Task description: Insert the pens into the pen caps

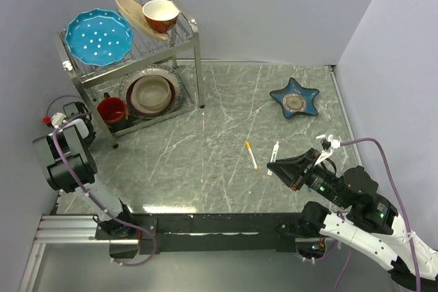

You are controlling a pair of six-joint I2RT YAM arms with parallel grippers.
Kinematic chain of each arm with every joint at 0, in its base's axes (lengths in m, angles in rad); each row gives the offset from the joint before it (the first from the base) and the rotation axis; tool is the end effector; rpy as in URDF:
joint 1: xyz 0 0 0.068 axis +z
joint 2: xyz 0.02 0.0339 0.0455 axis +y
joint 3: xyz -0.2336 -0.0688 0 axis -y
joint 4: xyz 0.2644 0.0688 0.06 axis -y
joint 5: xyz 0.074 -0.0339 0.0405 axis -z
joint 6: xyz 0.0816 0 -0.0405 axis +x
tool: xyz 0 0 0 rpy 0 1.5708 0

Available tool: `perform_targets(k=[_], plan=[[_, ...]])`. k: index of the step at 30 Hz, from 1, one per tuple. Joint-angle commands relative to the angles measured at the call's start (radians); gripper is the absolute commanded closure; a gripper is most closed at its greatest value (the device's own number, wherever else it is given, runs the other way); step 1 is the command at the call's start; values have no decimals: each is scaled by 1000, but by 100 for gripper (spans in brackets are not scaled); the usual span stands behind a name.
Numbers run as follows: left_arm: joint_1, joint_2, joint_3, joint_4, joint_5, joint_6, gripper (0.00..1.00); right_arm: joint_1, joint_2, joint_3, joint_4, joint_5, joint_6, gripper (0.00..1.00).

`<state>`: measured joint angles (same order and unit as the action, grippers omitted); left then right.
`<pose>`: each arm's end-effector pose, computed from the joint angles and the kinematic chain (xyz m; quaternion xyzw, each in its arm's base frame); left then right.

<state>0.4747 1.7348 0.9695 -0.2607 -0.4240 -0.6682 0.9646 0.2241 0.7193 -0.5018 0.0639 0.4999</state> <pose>0.3113 0.1977 0.0772 -0.5569 0.7614 0.1763 0.2814 0.0908 0.1218 0.3428 -0.1414 0.6952 0.4541 0.5390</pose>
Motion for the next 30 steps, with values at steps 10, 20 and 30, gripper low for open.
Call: perform_targets(k=[10, 20, 30], plan=[[-2, -115, -107, -63, 70, -103, 99, 3, -23, 74, -24, 14, 12, 100], [-91, -383, -371, -114, 140, -234, 99, 2, -72, 66, -66, 22, 48, 100], [-276, -662, -505, -187, 269, -306, 99, 3, 0, -6, 2, 63, 72, 100]])
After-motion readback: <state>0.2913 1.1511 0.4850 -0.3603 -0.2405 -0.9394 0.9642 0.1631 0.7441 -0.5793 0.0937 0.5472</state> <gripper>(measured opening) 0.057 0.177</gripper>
